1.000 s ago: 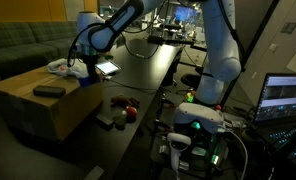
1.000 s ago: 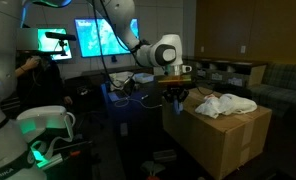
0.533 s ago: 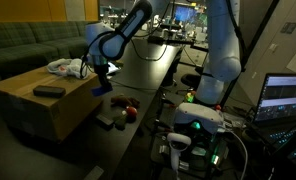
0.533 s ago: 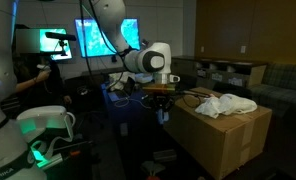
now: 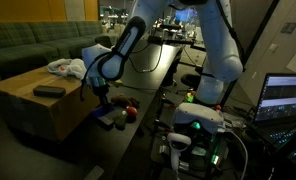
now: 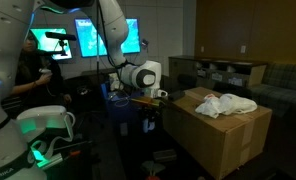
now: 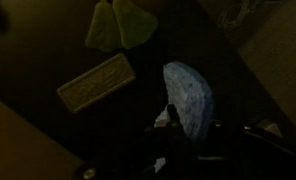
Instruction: Switch between the objects on the box and on the table one by one
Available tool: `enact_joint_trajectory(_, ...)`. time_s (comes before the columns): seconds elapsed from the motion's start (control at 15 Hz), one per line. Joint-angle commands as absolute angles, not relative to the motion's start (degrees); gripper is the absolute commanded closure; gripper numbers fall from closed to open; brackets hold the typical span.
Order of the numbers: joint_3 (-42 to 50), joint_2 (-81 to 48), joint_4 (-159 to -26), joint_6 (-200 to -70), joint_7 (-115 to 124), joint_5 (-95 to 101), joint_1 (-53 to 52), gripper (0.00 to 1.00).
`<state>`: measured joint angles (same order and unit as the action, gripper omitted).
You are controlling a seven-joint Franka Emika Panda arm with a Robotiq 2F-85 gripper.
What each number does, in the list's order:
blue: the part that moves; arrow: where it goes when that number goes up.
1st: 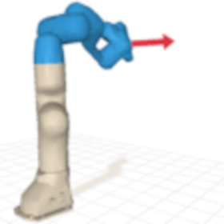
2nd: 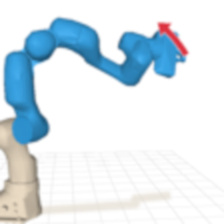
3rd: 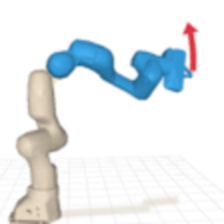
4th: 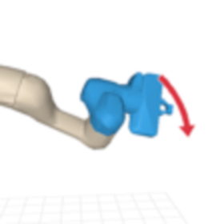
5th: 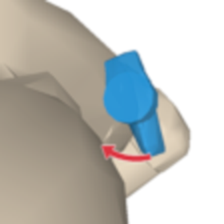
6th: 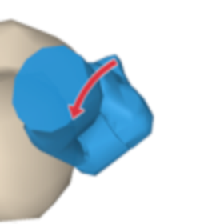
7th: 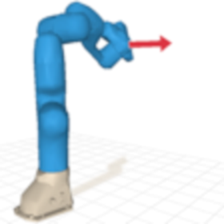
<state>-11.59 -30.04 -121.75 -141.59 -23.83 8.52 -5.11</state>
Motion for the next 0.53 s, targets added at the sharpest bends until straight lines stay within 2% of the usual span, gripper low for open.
enact_joint_trajectory(0.0, -12.15, -31.85, -121.34, -144.24, -18.79, 6.74, -6.86, 0.90)
enact_joint_trajectory(0.47, -11.82, -34.02, -123.45, -150.34, -10.01, 7.42, -11.23, 0.90)
